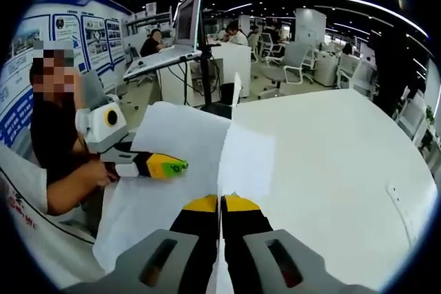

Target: Organize the stack of printing papers by aligning and flattening the scattered papers on the table

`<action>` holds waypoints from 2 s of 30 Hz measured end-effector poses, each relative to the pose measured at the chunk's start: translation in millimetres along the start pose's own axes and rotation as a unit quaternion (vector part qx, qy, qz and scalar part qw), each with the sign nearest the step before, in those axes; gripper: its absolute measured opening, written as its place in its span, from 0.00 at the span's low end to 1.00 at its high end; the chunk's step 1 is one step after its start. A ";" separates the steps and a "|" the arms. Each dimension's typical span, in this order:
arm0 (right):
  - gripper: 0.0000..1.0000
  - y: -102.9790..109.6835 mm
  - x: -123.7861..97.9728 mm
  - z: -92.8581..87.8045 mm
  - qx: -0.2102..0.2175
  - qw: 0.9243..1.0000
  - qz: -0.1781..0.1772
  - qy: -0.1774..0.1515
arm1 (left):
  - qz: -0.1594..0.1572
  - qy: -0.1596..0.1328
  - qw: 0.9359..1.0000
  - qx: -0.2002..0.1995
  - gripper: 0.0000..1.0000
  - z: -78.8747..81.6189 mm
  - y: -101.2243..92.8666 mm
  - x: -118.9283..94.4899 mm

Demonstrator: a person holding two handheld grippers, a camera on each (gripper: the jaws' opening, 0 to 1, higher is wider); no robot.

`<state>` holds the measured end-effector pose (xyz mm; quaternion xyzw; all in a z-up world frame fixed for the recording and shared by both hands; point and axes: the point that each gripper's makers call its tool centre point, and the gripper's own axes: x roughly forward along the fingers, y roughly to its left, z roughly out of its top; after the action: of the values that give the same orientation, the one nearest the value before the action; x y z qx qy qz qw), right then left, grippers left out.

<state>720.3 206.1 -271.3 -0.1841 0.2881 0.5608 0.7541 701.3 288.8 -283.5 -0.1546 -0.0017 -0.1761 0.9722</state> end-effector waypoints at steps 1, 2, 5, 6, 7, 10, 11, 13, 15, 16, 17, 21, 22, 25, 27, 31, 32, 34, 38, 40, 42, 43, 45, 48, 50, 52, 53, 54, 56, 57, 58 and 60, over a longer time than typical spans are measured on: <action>0.00 0.3 -0.1 0.1 0.002 1.000 0.002 0.000 | 0.000 0.000 1.000 0.000 0.24 -0.1 0.0 0.1; 0.00 0.7 0.0 0.2 0.003 1.000 0.003 -0.001 | 0.000 0.001 1.000 0.001 0.24 -0.3 -0.2 0.3; 0.00 3.1 1.2 0.4 0.000 1.000 0.003 0.000 | 0.000 0.001 1.000 0.001 0.24 -0.5 -0.2 0.4; 0.00 4.9 1.9 0.7 0.000 1.000 0.006 -0.001 | 0.000 0.001 1.000 0.000 0.24 -0.3 -0.3 0.4; 0.00 6.2 2.2 1.0 0.001 1.000 0.008 -0.001 | 0.000 0.001 1.000 0.000 0.24 -0.4 -0.3 0.4; 0.00 8.3 2.9 2.3 0.001 1.000 0.011 -0.003 | -0.001 -0.001 1.000 -0.005 0.25 0.5 -0.6 0.2; 0.00 8.6 3.1 2.9 0.001 1.000 0.011 -0.004 | -0.001 -0.001 1.000 -0.005 0.25 0.3 -2.8 0.3; 0.00 10.4 4.2 3.8 0.001 1.000 0.014 -0.005 | -0.001 -0.002 1.000 -0.005 0.25 -0.1 -8.2 0.5; 0.00 11.3 5.2 3.7 0.000 1.000 0.015 -0.005 | -0.001 -0.002 1.000 -0.004 0.25 -0.8 -11.9 0.8; 0.00 11.8 5.8 3.4 0.000 1.000 0.016 -0.004 | -0.001 -0.001 1.000 -0.004 0.25 -1.2 -13.2 1.1; 0.00 12.1 6.0 3.3 0.000 1.000 0.016 -0.004 | 0.000 -0.001 1.000 -0.004 0.25 -1.3 -13.1 1.2; 0.00 11.9 7.2 2.5 0.000 1.000 0.016 -0.003 | 0.000 0.000 1.000 -0.003 0.24 -1.4 -11.9 1.9; 0.00 11.7 7.3 2.1 0.000 1.000 0.016 -0.003 | 0.001 0.000 1.000 -0.001 0.24 -1.4 -10.9 2.2; 0.00 10.9 7.5 0.6 -0.002 1.000 0.014 -0.001 | -0.001 0.000 1.000 0.003 0.21 -1.2 -10.9 2.2; 0.00 11.0 7.8 -0.4 -0.002 1.000 0.014 -0.001 | -0.002 0.001 1.000 0.005 0.20 -1.4 -11.9 2.4; 0.00 9.5 7.6 -1.5 -0.007 1.000 0.011 0.000 | 0.000 0.001 1.000 0.011 0.15 -1.3 -11.1 2.3; 0.00 9.2 7.4 -1.7 -0.009 1.000 0.011 0.000 | -0.002 0.000 1.000 0.010 0.15 -0.8 -10.5 2.3; 0.00 8.5 7.2 -1.8 -0.012 1.000 0.009 -0.001 | -0.001 0.001 1.000 0.012 0.15 -0.7 -9.0 2.4; 0.04 4.3 7.2 -2.7 -0.026 1.000 0.002 -0.002 | -0.003 -0.002 1.000 0.016 0.14 0.1 -9.1 2.1; 0.10 -1.1 7.4 -5.2 -0.050 0.999 -0.014 0.003 | -0.004 -0.003 1.000 0.018 0.13 0.9 -7.0 2.0; 0.13 -3.1 7.5 -7.0 -0.057 0.998 -0.021 0.005 | -0.004 -0.003 1.000 0.019 0.13 1.0 -7.6 1.8; 0.14 -4.0 7.2 -7.0 -0.056 0.998 -0.023 0.005 | -0.005 -0.004 1.000 0.020 0.13 1.3 -7.7 1.7; 0.16 -6.3 5.2 -7.3 -0.052 0.998 -0.026 0.000 | -0.005 -0.005 1.000 0.022 0.13 1.5 -8.1 1.4; 0.17 -8.6 1.1 -7.3 -0.050 0.998 -0.032 -0.004 | -0.005 -0.005 1.000 0.022 0.12 1.3 -9.0 1.2; 0.17 -11.4 -2.0 -6.6 -0.052 0.998 -0.036 -0.006 | -0.006 -0.005 1.000 0.022 0.11 1.1 -10.4 1.1; 0.17 -13.8 -4.6 -4.5 -0.052 0.998 -0.039 -0.010 | -0.007 -0.005 1.000 0.023 0.11 1.2 -10.5 1.1; 0.17 -14.5 -5.8 -3.8 -0.052 0.998 -0.040 -0.011 | -0.007 -0.004 1.000 0.023 0.10 1.1 -9.4 1.2; 0.17 -15.8 -7.0 -3.2 -0.053 0.998 -0.041 -0.012 | -0.008 -0.003 1.000 0.022 0.10 0.8 -9.4 1.4; 0.18 -17.9 -9.4 -2.6 -0.053 0.998 -0.045 -0.014 | -0.008 -0.003 1.000 0.025 0.09 0.7 -8.1 1.6; 0.18 -18.9 -10.8 -2.5 -0.052 0.997 -0.046 -0.016 | -0.008 -0.003 1.000 0.025 0.09 0.7 -8.3 1.5; 0.18 -20.6 -12.8 -2.5 -0.050 0.998 -0.047 -0.016 | -0.009 -0.003 1.000 0.024 0.09 0.7 -8.3 1.5; 0.18 -22.2 -15.8 -2.2 -0.049 0.997 -0.048 -0.019 | -0.009 -0.002 1.000 0.024 0.09 0.3 -9.6 1.5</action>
<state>737.7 186.4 -263.9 -0.2240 0.2368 0.5404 0.7757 699.4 279.8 -280.2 -0.1312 -0.0095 -0.1841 0.9741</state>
